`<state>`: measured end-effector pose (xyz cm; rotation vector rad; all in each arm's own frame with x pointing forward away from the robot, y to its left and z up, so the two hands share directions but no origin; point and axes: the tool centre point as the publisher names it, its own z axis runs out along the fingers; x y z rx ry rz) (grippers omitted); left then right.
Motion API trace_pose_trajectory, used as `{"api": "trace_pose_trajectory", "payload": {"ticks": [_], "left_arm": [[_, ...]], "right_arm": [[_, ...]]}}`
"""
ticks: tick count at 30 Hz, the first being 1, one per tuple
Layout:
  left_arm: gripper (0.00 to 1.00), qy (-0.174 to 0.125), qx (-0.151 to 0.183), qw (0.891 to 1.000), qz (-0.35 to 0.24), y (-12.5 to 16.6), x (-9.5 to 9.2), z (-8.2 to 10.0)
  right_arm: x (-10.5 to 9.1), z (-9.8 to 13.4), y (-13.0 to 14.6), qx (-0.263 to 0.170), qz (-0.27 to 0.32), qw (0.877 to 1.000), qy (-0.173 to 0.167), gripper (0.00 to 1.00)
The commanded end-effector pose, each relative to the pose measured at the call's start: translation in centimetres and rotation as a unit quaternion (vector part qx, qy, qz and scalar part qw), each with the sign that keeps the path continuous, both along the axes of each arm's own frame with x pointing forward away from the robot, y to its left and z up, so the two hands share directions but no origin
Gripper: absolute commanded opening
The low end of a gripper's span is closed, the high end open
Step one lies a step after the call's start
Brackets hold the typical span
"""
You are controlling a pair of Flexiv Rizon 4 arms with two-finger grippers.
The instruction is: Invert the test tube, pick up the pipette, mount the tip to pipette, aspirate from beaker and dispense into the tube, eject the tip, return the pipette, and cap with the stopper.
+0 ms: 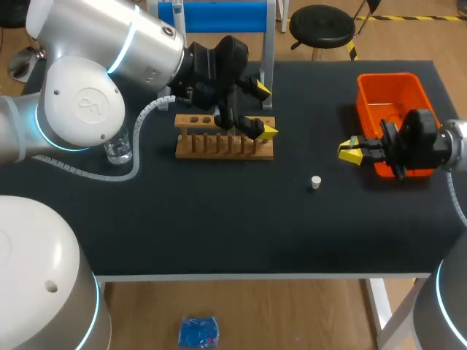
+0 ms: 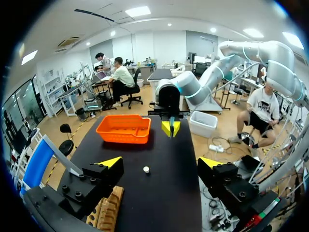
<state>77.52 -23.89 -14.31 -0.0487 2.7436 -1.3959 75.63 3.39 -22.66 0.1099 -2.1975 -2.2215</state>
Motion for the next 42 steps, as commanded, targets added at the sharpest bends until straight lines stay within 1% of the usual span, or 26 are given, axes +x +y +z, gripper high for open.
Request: {"api": "trace_pose_trajectory", "payload": {"ticks": [1,7,11,12,16,18,20,22,25,28,31,33,36,38,41,42], "left_arm": [[1.00,0.000,0.000,1.000,0.000,-0.1,0.1,0.0],[1.00,0.000,0.000,1.000,0.000,-0.1,0.1,0.0],[1.00,0.001,0.008,0.998,0.065,4.2,2.0,0.1],[1.00,0.006,0.004,0.997,0.083,5.3,2.6,0.2],[1.00,0.003,-0.004,0.990,0.144,9.8,4.8,0.9],[1.00,0.007,0.001,0.986,0.167,12.0,5.9,0.9],[1.00,0.005,0.009,0.983,0.182,14.0,6.8,0.8],[1.00,0.007,0.012,0.980,0.197,16.1,7.8,0.7],[1.00,0.012,0.027,0.977,0.210,18.7,9.1,0.6],[1.00,0.017,0.031,0.974,0.225,21.1,10.3,0.8],[1.00,0.021,0.038,0.969,0.244,23.2,11.5,1.0],[1.00,0.023,0.036,0.965,0.260,24.4,12.3,1.2],[1.00,0.025,0.033,0.960,0.276,25.8,13.4,1.4],[1.00,0.030,0.038,0.957,0.286,26.6,14.2,1.2],[1.00,0.042,0.049,0.949,0.309,27.5,15.6,0.8],[1.00,0.048,0.054,0.943,0.324,27.8,16.1,0.6]], "right_arm": [[0.0,0.0,0.1,-0.001,-0.001,1.000,-0.001,0.00],[0.0,0.0,0.1,-0.001,-0.001,1.000,-0.001,0.00],[0.0,0.0,0.1,-0.001,-0.001,1.000,-0.001,0.00],[0.0,0.0,0.1,-0.001,-0.001,1.000,-0.001,0.00],[0.0,0.0,0.1,-0.001,-0.001,1.000,-0.001,0.00],[0.0,0.0,0.1,-0.001,-0.001,1.000,-0.001,0.00],[0.0,0.0,0.1,-0.001,-0.001,1.000,-0.001,0.00],[0.0,0.0,0.1,-0.001,-0.001,1.000,-0.001,0.00],[0.0,0.0,0.1,-0.001,-0.001,1.000,-0.001,0.00],[0.0,0.0,0.1,-0.001,-0.001,1.000,-0.001,0.00],[0.0,0.0,0.1,-0.001,-0.001,1.000,-0.001,0.00],[0.0,0.0,0.1,-0.001,-0.001,1.000,-0.001,0.00],[0.0,0.0,0.1,-0.001,-0.001,1.000,-0.001,0.00],[0.0,0.0,0.1,-0.001,-0.001,1.000,-0.001,0.00],[0.0,0.0,0.1,-0.001,-0.001,1.000,-0.001,0.00],[0.0,0.0,0.1,-0.001,-0.001,1.000,-0.001,0.00]]}}
